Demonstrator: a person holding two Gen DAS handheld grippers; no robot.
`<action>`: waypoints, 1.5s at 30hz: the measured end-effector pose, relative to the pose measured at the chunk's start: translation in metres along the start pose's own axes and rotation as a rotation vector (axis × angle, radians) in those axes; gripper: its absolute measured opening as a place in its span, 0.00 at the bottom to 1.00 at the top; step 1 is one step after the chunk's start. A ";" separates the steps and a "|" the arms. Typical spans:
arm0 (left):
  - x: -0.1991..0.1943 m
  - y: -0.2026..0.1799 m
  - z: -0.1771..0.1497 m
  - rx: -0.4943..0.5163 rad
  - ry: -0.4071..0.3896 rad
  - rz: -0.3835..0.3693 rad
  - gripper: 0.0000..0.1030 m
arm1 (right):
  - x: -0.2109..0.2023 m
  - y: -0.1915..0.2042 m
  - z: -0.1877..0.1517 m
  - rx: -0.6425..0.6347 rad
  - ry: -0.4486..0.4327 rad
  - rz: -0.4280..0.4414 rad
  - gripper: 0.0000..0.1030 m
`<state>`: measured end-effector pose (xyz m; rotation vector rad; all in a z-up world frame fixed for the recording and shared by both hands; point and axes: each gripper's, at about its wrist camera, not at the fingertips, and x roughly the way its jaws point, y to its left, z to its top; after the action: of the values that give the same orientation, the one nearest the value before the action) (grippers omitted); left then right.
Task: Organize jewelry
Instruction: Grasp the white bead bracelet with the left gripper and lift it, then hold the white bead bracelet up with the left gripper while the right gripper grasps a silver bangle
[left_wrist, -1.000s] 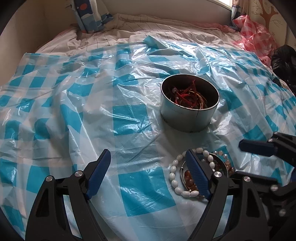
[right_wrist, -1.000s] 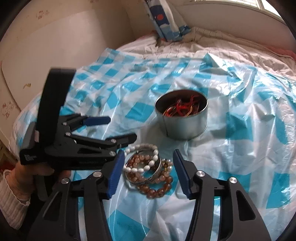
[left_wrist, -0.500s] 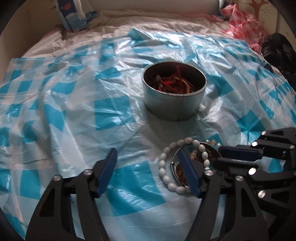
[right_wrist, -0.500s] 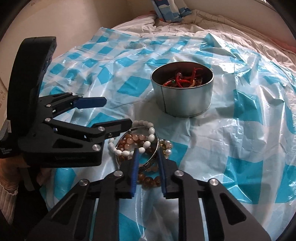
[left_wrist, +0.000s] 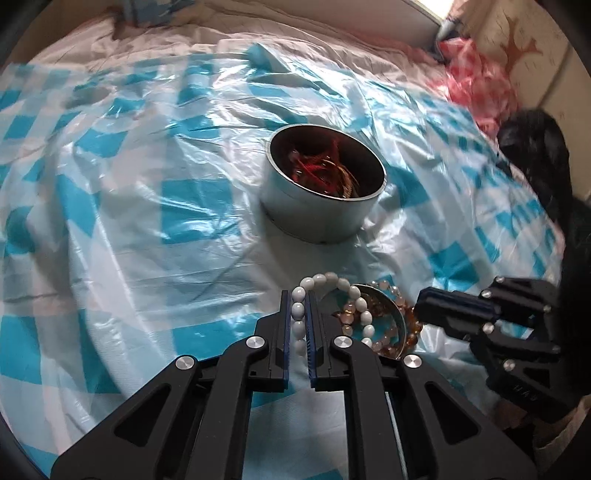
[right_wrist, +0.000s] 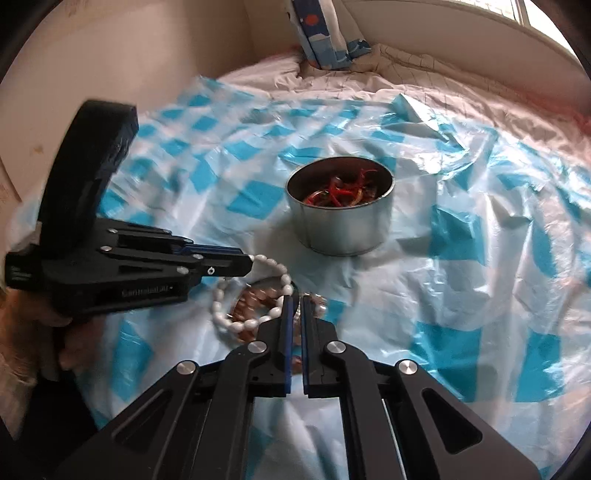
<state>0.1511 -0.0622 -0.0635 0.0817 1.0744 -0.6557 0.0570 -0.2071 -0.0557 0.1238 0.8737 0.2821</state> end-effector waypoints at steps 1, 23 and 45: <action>0.000 0.002 0.001 -0.003 0.003 0.003 0.06 | 0.001 0.001 0.001 0.001 0.003 0.001 0.11; -0.034 0.005 0.012 -0.015 -0.170 -0.061 0.06 | 0.003 0.006 -0.003 -0.054 0.002 -0.136 0.02; -0.031 -0.004 0.018 0.006 -0.178 -0.029 0.07 | 0.026 0.015 -0.009 -0.087 0.104 -0.123 0.08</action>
<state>0.1537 -0.0582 -0.0280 0.0129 0.9037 -0.6793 0.0629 -0.1850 -0.0770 -0.0256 0.9668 0.2128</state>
